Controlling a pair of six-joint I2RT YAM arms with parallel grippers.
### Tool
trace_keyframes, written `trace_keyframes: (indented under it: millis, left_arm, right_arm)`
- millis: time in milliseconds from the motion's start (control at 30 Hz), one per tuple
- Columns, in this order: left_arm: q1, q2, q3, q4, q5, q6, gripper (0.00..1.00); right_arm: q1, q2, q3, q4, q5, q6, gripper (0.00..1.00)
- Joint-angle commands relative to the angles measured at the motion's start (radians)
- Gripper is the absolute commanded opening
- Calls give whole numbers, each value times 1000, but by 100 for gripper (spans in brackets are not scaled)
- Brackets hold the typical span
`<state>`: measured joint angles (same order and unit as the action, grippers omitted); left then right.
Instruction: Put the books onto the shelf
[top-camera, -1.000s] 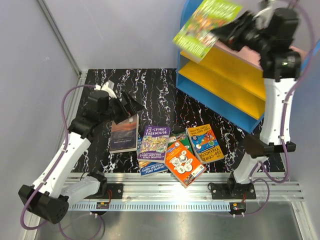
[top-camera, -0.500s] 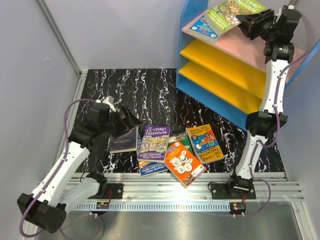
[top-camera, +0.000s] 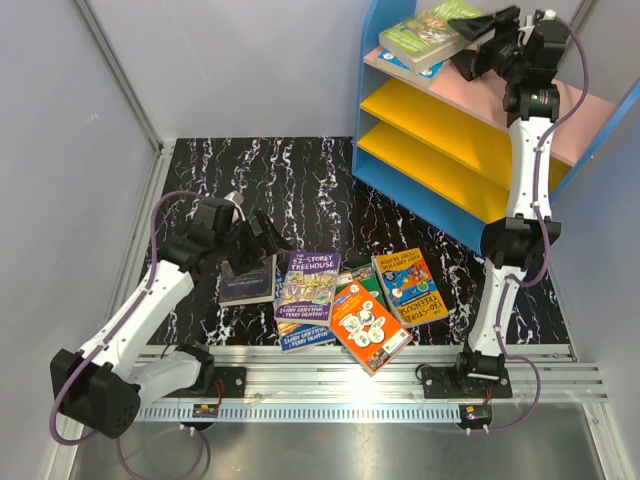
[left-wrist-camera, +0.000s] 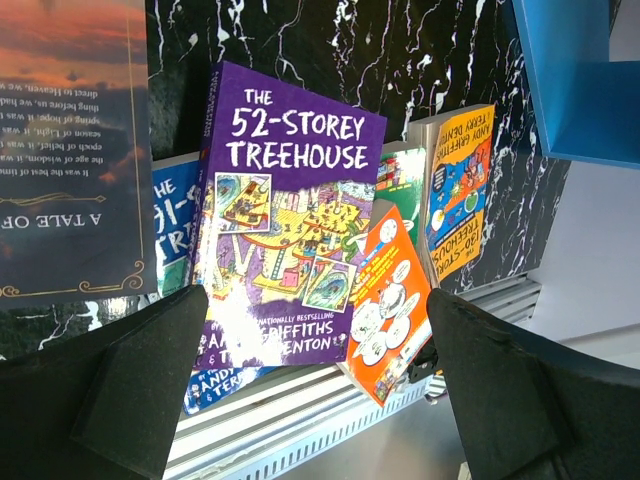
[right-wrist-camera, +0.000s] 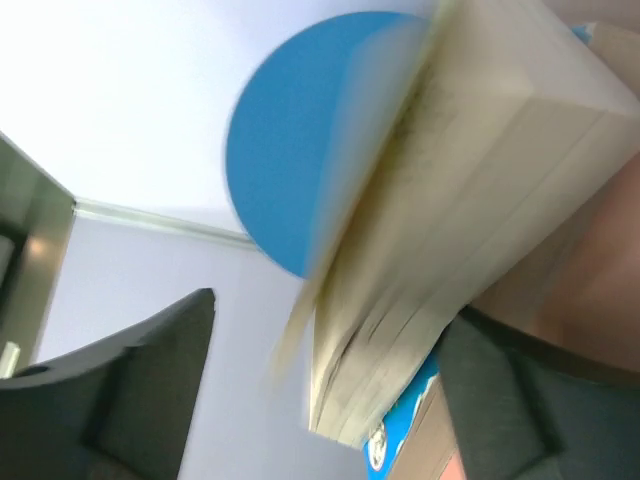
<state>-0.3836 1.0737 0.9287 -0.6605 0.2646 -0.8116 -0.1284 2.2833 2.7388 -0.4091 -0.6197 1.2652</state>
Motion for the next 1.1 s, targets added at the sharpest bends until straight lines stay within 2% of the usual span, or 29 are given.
trace_keyframes:
  millis: [0, 267, 400, 500, 633, 767, 967, 1067]
  left_arm:
    - [2, 5, 58, 30, 33, 35, 99]
    - [3, 6, 35, 47, 32, 35, 99]
    - [3, 17, 50, 42, 36, 40, 99]
    - [3, 26, 48, 50, 44, 37, 99]
    - [3, 40, 48, 64, 53, 31, 99]
    - [2, 40, 47, 73, 61, 28, 99]
    - [3, 16, 53, 90, 62, 51, 99]
    - [2, 22, 73, 91, 64, 60, 99]
  right_arm:
    - [7, -30, 10, 85, -2, -56, 99]
    - [-54, -77, -31, -6, 6, -110, 100]
    - [-94, -134, -57, -181, 55, -205, 100]
    - [-102, -192, -106, -240, 97, -266, 100]
    - [-102, -191, -110, -295, 58, -279, 100]
    - [-93, -225, -154, -326, 34, -309, 100]
    - [-54, -369, -248, -266, 3, -381, 100]
    - [22, -441, -249, -348, 11, -461, 100]
